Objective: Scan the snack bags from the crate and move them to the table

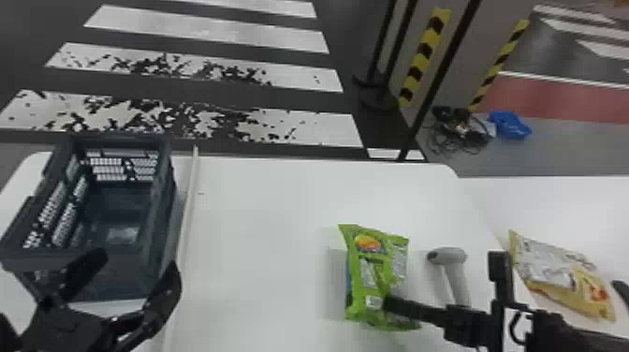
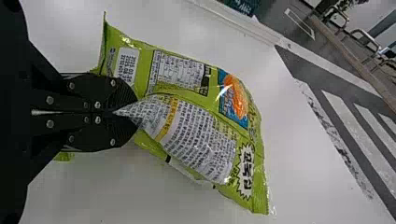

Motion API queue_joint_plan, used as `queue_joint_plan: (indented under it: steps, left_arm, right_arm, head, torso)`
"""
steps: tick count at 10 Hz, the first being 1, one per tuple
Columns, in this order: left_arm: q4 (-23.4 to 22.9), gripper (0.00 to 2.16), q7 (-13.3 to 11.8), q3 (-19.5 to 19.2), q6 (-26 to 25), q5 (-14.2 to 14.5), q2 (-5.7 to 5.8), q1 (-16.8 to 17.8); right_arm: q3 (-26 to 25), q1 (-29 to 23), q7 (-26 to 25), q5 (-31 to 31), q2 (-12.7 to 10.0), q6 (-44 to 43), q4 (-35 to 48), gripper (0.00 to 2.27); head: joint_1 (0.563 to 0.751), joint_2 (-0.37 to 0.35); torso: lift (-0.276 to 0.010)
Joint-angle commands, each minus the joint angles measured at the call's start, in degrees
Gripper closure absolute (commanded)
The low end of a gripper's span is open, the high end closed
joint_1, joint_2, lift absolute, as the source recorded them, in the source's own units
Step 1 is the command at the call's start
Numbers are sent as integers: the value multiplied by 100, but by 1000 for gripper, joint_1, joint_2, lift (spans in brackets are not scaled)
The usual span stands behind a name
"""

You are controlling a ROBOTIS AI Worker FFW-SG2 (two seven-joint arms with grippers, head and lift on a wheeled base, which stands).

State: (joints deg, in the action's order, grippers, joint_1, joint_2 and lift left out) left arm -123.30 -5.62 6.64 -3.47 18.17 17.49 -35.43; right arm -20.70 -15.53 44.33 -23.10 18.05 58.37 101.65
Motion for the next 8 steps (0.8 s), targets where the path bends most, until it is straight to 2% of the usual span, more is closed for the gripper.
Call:
queue_joint_plan:
  steps: [1,2,4,5,7,8]
  left_arm:
    - [-27,36,8,48,0,-15,0,1]
    - [-27,36,8,57,0,-15,-9,1]
    - [-36,36,8,92,17,-24,-9,1]
    - [-45,36,8,92,35,-33,-9,1]
    - [-133,36,8,101,70,-33,0,9]
    - [-264,36,44,75,70,-33,0,27]
  right_arm:
    - [-251,-144,-21,-221,-30,224,575,2240]
    - [-488,-231,-47,-406,-38,259,901,2240]
    - [-919,-390,-548,-248,-126,-479,1340,2240]
    - [-1050,-354,-847,-10,-126,-919,1314,2240]
    - [-1165,-319,-1304,165,14,-1657,813,2240]
    - [-1147,-293,-1453,324,67,-1956,435,2240]
  head:
    - [695,-220]
    - [695,-219]
    - [695,-242]
    - [695,-259]
    - [695,-346]
    - [695,-350]
  torso:
    - [-95]
    - [-95]
    - [-95]
    - [-95]
    - [-95]
    - [-95]
